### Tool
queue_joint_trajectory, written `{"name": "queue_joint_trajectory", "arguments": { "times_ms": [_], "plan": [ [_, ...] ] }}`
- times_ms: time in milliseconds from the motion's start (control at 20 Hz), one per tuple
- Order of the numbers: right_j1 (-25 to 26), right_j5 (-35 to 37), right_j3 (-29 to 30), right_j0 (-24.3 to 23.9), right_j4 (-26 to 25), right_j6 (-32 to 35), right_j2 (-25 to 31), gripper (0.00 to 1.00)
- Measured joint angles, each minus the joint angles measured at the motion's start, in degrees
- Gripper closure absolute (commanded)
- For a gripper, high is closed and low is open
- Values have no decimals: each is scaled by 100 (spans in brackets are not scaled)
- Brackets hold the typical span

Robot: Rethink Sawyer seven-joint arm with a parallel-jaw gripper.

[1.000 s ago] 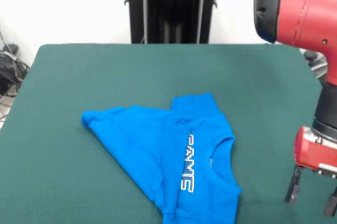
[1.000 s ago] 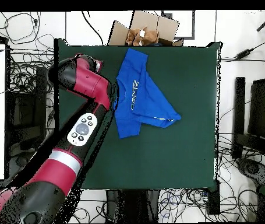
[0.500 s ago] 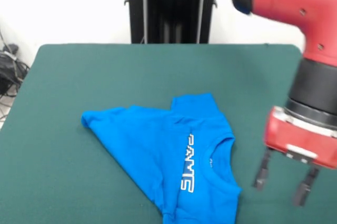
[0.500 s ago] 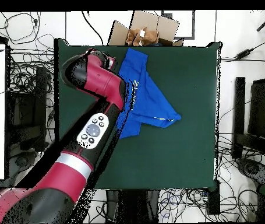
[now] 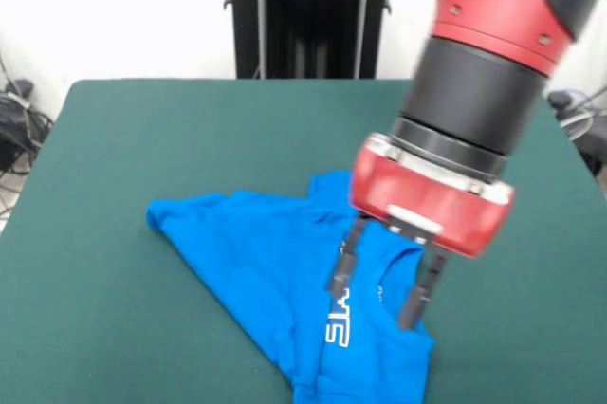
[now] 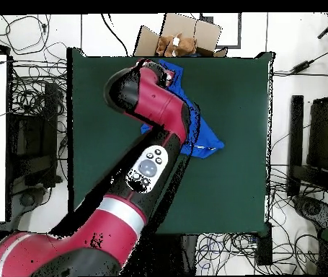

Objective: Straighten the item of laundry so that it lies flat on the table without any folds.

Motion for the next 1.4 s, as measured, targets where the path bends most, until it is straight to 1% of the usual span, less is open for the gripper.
{"name": "queue_joint_trajectory", "arguments": {
  "times_ms": [50, 200, 350, 500, 700, 750, 850, 1000, 1400],
  "plan": [
    [-95, -109, 61, -105, -232, -1, 79, 0],
    [-181, -215, 134, -194, -445, 0, 168, 0],
    [-351, -312, 288, -331, -771, 0, 393, 0],
    [-612, -337, 542, -547, -1232, 0, 758, 0],
    [-802, -336, 750, -684, -1609, -1, 989, 0],
    [-890, -338, 850, -745, -1827, -1, 1087, 0],
    [-938, -338, 895, -776, -1952, 0, 1138, 0],
    [-1035, -337, 1012, -828, -2271, -1, 1258, 0],
    [-1059, -350, 1040, -848, -2685, 0, 1424, 0]
  ]
}}
